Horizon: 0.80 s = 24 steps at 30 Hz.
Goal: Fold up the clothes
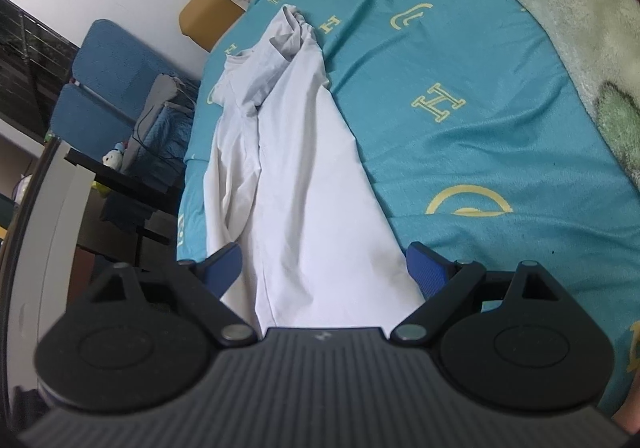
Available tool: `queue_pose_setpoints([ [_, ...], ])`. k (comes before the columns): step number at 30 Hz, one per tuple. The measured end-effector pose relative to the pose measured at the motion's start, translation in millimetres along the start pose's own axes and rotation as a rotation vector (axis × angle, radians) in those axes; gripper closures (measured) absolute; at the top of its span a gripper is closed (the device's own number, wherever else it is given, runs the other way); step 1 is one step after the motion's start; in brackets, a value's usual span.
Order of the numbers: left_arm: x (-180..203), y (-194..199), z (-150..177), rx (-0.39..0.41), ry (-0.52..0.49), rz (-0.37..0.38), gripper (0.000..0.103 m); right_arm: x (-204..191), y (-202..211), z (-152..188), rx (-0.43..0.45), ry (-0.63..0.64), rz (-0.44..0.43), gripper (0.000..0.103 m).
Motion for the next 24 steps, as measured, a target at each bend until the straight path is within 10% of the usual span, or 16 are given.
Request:
queue_pose_setpoints([
  [6,-63.3,-1.6,7.6,0.023,0.298,0.07,0.055,8.2,-9.8,0.7,-0.033,-0.022,0.011,0.013],
  [10,-106.1,-9.6,11.2,0.018,0.504,0.072,0.051,11.3,-18.0,1.4,-0.044,-0.018,0.045,0.013],
  [18,-48.5,-23.0,-15.6,0.082,0.233,0.004,0.049,10.0,-30.0,1.1,-0.053,-0.008,0.07,0.013],
  [21,-31.9,-42.4,-17.2,0.038,0.144,-0.06,0.054,7.5,-32.4,1.2,-0.052,0.001,0.078,0.013],
  [23,-33.8,-52.9,-14.2,0.009,0.155,-0.07,0.07,8.4,-32.8,0.7,-0.051,-0.004,0.08,0.013],
  [24,-39.1,-55.8,-11.4,-0.001,0.178,-0.061,0.095,8.8,-32.8,0.3,-0.051,-0.007,0.08,0.013],
])
Point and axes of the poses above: each gripper's, at about its wrist camera, not at the fingertips, and y roughly against the way its jaws point, x to its right, z to its underside, the point moved 1 cm from there along -y, roughly the way its jaws point
